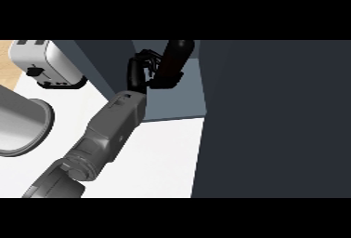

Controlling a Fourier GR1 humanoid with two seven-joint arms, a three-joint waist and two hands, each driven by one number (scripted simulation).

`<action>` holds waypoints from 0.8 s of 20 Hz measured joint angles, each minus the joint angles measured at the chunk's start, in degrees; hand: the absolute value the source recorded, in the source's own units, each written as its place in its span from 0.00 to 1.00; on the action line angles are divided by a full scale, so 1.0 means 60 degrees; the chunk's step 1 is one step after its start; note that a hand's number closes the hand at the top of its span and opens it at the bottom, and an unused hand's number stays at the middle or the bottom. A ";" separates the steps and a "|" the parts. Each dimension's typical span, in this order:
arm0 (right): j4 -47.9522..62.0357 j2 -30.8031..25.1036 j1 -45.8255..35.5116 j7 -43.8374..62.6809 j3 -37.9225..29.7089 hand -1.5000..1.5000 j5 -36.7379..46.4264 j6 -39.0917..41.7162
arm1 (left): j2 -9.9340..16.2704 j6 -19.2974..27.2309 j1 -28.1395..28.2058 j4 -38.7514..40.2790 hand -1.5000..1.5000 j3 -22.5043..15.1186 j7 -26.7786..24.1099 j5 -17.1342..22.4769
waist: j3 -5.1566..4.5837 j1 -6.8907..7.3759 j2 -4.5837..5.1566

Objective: Pick up the wine, place it into the cabinet and close the cabinet

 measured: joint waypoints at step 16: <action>0.0022 0.0105 -0.0083 -0.0071 0.0083 0.00 -0.0056 0.0072 | -0.0150 -0.1377 0.0638 -0.0080 1.00 0.1025 0.0027 0.0848 | -0.0014 -0.0230 0.0081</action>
